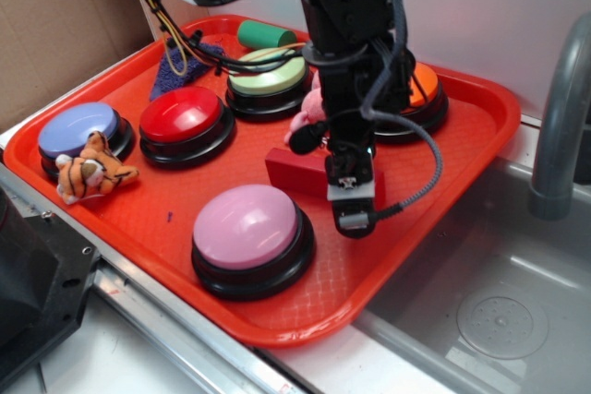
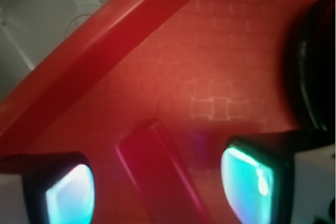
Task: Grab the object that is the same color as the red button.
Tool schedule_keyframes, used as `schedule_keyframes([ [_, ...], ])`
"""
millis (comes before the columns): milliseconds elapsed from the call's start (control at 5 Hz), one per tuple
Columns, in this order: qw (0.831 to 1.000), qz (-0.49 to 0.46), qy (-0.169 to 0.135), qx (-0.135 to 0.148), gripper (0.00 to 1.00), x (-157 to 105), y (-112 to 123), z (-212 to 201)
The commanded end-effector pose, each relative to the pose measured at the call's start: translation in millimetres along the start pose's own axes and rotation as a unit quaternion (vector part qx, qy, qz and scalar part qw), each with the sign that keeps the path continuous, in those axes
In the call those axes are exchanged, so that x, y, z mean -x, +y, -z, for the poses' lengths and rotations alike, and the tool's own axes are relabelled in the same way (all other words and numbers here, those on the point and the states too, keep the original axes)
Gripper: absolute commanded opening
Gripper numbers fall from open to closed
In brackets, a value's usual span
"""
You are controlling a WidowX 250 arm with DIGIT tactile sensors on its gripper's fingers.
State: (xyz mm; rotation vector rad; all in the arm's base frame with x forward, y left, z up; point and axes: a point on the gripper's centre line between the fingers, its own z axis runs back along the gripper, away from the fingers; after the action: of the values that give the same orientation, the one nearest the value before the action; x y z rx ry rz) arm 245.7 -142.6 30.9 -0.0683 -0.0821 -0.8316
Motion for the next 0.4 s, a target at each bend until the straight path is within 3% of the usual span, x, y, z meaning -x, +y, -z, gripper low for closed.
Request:
schedule_keyframes([
  [0, 0.999, 0.011, 0.008, -0.036, 0.00, -5.6, -6.0, 3.7],
  [200, 0.999, 0.001, 0.002, -0.035, 0.00, -4.2, -2.5, -2.8],
])
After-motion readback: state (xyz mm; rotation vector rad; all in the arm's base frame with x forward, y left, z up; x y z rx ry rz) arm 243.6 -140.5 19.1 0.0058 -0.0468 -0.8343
